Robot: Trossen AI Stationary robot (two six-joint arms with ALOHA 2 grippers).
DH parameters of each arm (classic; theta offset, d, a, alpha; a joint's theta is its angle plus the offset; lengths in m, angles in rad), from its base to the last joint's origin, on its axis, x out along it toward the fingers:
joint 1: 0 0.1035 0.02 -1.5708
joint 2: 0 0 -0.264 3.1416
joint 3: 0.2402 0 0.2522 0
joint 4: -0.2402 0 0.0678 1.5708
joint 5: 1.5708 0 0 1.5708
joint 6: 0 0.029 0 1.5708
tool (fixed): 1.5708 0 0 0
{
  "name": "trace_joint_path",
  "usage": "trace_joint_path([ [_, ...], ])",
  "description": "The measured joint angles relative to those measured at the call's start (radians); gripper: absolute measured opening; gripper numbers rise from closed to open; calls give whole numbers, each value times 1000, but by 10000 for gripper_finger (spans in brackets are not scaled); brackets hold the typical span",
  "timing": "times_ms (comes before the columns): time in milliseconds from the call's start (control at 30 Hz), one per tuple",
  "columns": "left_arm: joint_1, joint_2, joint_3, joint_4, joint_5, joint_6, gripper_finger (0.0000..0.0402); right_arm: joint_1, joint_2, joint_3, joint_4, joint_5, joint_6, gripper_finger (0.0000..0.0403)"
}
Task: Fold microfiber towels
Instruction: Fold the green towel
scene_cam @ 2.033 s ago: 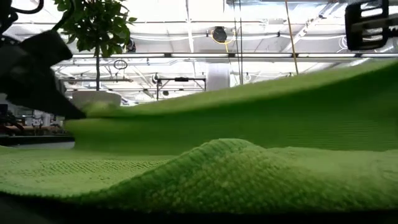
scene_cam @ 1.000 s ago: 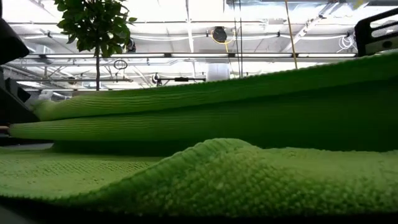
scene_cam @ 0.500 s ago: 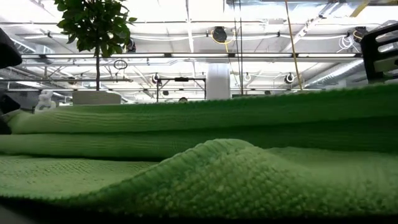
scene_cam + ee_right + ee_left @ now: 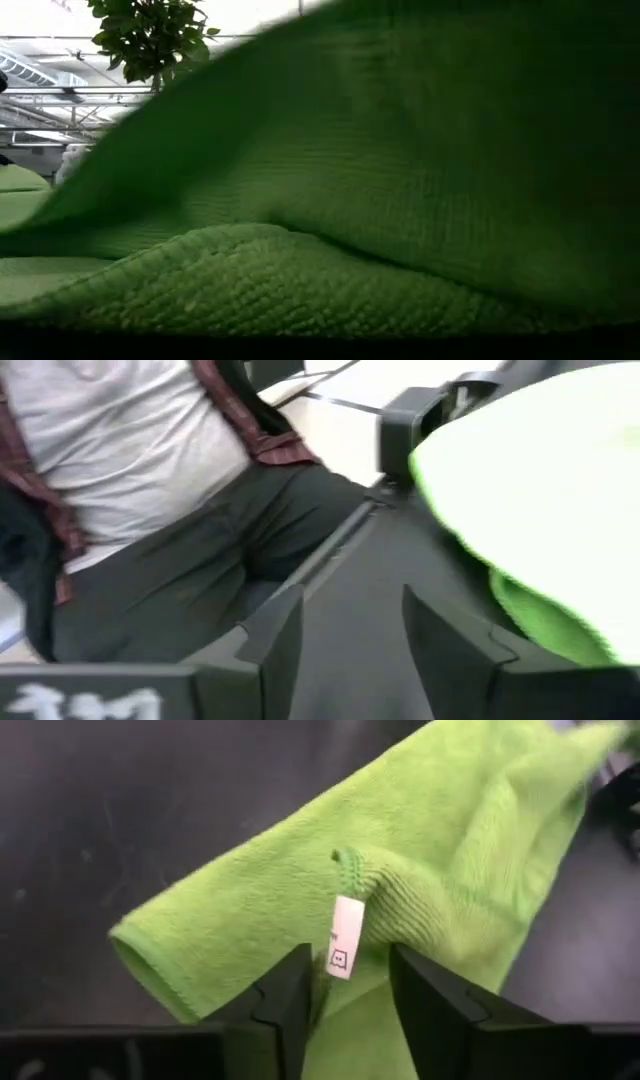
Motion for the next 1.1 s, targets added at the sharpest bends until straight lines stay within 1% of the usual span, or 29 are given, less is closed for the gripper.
trace_joint_path([
  [100, -23, 0, 0, 47, -1, 3, 159, -7, 0, 0, 0, 2, 3, 179],
  [200, -41, 0, 0, 114, -3, 23, 170, -11, 0, 0, -1, 2, 3, 182],
  [367, -77, -1, 1, 179, -3, 22, 172, -25, 0, 0, -5, 3, 3, 176],
  [467, -95, -2, 2, 210, 3, -4, 172, -29, -7, 0, -25, 3, 3, 174],
  [567, -117, -3, 28, 210, 9, -9, 172, -32, -25, 0, -44, 3, 15, 174],
  [667, -142, -19, 81, 152, -22, 19, 173, -32, -35, 0, -47, 3, 20, 174],
  [767, -169, -39, 152, 50, -66, 38, 172, -32, -37, 0, -48, 3, 19, 174],
  [933, -188, -43, 261, -111, -208, 146, 172, -39, -37, 0, -72, 3, -5, 173],
  [1033, -166, -43, 275, -112, -262, 234, 172, -49, -37, 0, -69, 4, -29, 173],
  [1100, -144, -42, 272, -114, -289, 263, 172, -57, -40, 0, -68, 4, -59, 173],
])
